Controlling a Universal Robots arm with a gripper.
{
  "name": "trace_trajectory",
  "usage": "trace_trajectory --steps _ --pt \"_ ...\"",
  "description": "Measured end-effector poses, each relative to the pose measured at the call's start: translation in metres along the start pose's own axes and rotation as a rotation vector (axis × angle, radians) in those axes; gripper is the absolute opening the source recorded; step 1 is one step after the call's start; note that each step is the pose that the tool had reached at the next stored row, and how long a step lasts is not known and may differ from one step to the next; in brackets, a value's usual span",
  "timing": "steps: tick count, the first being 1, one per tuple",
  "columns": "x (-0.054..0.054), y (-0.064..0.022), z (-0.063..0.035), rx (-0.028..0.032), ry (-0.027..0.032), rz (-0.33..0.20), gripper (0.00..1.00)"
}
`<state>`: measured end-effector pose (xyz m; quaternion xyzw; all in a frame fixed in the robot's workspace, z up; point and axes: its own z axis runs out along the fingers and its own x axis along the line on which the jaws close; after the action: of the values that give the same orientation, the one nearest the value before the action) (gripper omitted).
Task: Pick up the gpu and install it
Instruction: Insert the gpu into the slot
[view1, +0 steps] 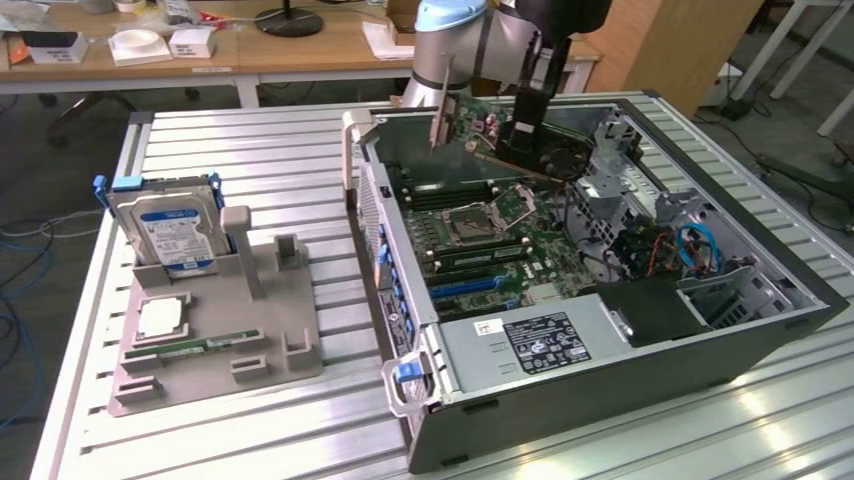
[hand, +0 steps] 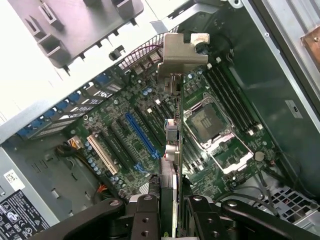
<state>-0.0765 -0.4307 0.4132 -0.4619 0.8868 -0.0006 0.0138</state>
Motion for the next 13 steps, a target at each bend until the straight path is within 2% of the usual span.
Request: trace_trajectory --steps 13 --pt "0.0007 -0.0004 0.0 -0.0023 -0.0014 -0.096 0.26"
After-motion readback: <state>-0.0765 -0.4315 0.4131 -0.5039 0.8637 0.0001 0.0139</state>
